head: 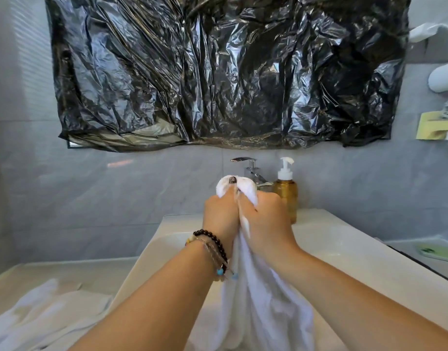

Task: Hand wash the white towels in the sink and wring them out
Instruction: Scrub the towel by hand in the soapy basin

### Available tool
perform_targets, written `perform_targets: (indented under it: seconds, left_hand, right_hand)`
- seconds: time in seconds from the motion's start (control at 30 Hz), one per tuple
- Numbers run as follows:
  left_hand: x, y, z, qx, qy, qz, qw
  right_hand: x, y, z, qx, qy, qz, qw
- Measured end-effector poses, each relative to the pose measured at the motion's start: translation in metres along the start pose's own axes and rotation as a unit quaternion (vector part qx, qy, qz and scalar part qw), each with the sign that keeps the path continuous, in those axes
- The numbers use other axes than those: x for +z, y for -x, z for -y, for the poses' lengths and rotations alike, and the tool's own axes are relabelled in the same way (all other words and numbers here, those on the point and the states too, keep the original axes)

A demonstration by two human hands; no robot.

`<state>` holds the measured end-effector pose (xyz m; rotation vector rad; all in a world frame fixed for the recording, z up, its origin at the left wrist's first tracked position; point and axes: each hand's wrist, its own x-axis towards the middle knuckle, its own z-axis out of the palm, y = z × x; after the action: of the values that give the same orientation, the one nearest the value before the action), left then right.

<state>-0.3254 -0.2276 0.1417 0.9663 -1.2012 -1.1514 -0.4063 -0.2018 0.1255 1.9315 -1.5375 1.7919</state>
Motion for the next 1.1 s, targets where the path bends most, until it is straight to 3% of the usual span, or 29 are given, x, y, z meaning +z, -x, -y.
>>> perform_targets:
  seconds: [0.07,0.17,0.23,0.37,0.5,0.6,0.67,0.77,0.87,0.97,1.03,1.1]
  left_hand:
    - [0.003,0.008,0.001,0.002,0.013,0.030,0.999]
    - [0.018,0.022,0.006,0.007,0.016,0.098,0.995]
    - [0.020,0.018,0.003,0.008,0.010,0.077,0.997]
    - [0.004,0.003,-0.004,0.026,-0.012,-0.022,0.999]
    - [0.008,0.015,-0.001,-0.002,0.020,0.076,0.997]
    - [0.006,0.008,-0.006,0.013,0.008,0.057,0.998]
    - [0.003,0.002,-0.006,0.043,-0.015,0.009,0.999]
    - [0.002,0.010,-0.003,0.017,0.042,0.025,0.999]
    - [0.013,0.018,0.002,0.023,0.016,0.093,0.995]
    - [0.016,0.012,-0.005,0.070,-0.028,0.068,0.995]
    - [0.007,0.004,-0.006,0.076,-0.004,0.025,0.997]
    - [0.003,0.005,-0.005,0.030,0.069,0.021,0.997]
  right_hand:
    - [0.001,-0.016,-0.008,0.001,0.036,-0.011,0.999]
    - [-0.013,-0.037,-0.038,0.075,0.004,-0.011,0.997]
    - [-0.014,-0.025,-0.040,0.078,-0.008,-0.033,0.996]
    - [-0.001,0.002,-0.003,-0.003,0.016,0.005,1.000]
    - [-0.014,-0.024,-0.017,0.028,0.033,0.009,0.999]
    - [-0.017,-0.012,-0.019,0.054,-0.001,-0.001,0.999]
    - [-0.009,0.007,0.001,0.018,-0.002,0.006,1.000]
    - [-0.005,-0.001,0.011,-0.002,0.022,-0.001,1.000]
    - [-0.016,-0.040,-0.010,0.058,0.044,-0.010,0.997]
    - [-0.021,-0.037,-0.024,0.112,0.033,0.007,0.993]
    - [-0.015,-0.011,-0.015,0.069,0.018,0.025,0.997]
    - [-0.010,0.005,0.002,0.001,0.003,0.023,1.000]
